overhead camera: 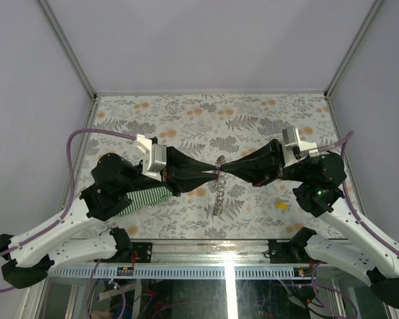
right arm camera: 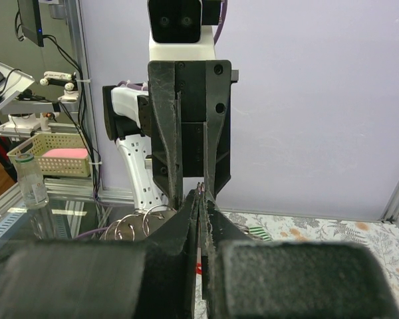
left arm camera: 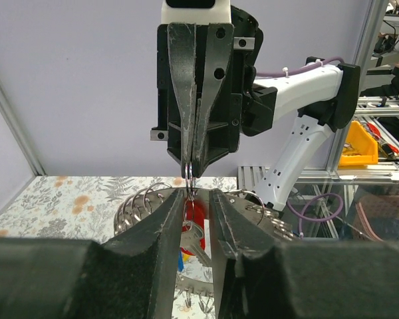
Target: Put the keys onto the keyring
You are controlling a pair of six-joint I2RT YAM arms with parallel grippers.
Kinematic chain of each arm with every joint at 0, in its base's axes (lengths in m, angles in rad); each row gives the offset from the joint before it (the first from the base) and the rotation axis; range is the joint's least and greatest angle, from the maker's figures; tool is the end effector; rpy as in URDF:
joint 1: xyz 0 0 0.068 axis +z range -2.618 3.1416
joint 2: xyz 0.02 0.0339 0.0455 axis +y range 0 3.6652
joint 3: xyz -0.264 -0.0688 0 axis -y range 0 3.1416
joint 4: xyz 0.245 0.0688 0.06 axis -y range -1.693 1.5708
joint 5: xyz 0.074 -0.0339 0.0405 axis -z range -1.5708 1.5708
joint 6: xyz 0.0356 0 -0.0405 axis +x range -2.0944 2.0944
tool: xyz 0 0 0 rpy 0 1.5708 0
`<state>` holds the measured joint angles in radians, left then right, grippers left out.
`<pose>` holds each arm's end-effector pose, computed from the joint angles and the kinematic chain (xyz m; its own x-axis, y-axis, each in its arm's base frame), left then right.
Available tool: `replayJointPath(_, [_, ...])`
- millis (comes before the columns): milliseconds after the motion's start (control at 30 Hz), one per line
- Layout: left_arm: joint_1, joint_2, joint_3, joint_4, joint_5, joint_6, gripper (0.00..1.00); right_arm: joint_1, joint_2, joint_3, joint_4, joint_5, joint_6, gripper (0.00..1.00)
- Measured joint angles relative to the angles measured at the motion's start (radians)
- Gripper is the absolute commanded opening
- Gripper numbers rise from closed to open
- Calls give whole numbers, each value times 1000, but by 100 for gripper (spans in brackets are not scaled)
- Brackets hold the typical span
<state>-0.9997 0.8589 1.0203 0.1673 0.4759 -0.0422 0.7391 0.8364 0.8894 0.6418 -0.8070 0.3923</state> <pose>0.0834 -0.1600 0.4461 0.1329 -0.2762 -0.9519 0.9887 0.1041 0.1078 0.1012 0.1270 0.4455 0.1023 0.4511 -0.8866 -0.9903 -0.0379 -0.1336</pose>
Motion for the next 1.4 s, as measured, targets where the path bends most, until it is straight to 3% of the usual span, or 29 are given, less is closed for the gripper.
replayJointPath(233, [0,29,0,12,18,-8,0,0,-1,0,0,-5,1,0])
replayJointPath(400, [0,31,2,12,23,-9,0,0,-5,0,-1,-15,-4,0])
replayJointPath(500, [0,31,15,-15,23,-1,0,0,-9,0,-16,-18,-24,15])
replayJointPath(567, [0,35,47,-81,22,21,0,1,-18,1,-53,-17,-52,26])
replayJointPath(667, [0,56,146,-251,18,80,0,1,-47,22,-168,-1,-137,33])
replayJointPath(867, [0,129,394,-607,-8,221,0,1,-90,96,-401,34,-294,37])
replayJointPath(1133, [0,302,620,-1039,-52,348,0,1,-61,172,-678,29,-439,39])
replayJointPath(1400, [-5,499,751,-1333,-121,394,0,1,-55,53,-727,32,-463,40])
